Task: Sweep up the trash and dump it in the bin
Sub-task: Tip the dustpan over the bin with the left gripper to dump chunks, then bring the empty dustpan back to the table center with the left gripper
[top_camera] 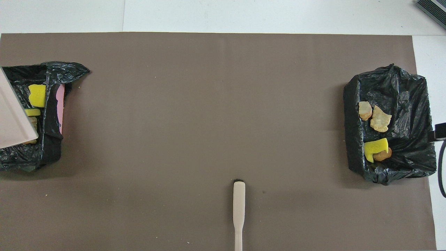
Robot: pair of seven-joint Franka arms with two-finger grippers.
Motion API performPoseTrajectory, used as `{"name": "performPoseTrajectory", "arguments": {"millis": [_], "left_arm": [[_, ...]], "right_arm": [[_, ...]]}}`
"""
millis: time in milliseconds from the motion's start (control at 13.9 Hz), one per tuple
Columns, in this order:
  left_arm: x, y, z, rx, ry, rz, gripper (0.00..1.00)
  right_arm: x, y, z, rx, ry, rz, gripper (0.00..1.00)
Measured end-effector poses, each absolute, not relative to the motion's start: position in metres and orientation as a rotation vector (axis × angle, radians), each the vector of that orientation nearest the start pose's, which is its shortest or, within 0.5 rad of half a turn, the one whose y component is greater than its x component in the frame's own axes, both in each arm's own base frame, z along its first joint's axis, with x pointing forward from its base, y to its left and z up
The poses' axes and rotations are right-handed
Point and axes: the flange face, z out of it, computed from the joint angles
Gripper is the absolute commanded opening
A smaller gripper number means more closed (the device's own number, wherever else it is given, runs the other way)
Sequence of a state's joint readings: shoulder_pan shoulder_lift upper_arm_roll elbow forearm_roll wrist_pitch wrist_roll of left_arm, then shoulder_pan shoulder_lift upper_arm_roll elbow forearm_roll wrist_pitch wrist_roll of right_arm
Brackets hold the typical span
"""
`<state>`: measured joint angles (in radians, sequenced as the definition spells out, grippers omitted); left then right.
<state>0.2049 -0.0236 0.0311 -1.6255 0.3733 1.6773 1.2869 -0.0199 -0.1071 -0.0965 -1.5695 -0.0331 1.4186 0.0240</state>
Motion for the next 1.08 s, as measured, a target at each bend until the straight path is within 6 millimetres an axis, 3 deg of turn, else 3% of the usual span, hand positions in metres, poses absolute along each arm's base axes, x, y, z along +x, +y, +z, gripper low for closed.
{"name": "performPoseTrajectory", "arguments": {"millis": [144,431,646,1077], "left_arm": [[0.533,0.12,0.611,-2.576,1.293,0.232,0.0],[0.525,0.011,0.57,-2.779,0.976,0.207,0.0],[0.517,-0.052,0.551,-2.91,0.749,0.179,0.0],[0.504,-0.189,0.509,-3.055,0.365,0.027,0.0]], "right_arm": [[0.5,-0.064,0.669,-3.154,0.222,0.072,1.0],[0.502,-0.05,0.669,-3.159,0.182,0.072,1.0],[0.502,-0.049,0.669,-3.16,0.178,0.072,1.0],[0.502,-0.049,0.669,-3.16,0.178,0.072,1.0]]}}
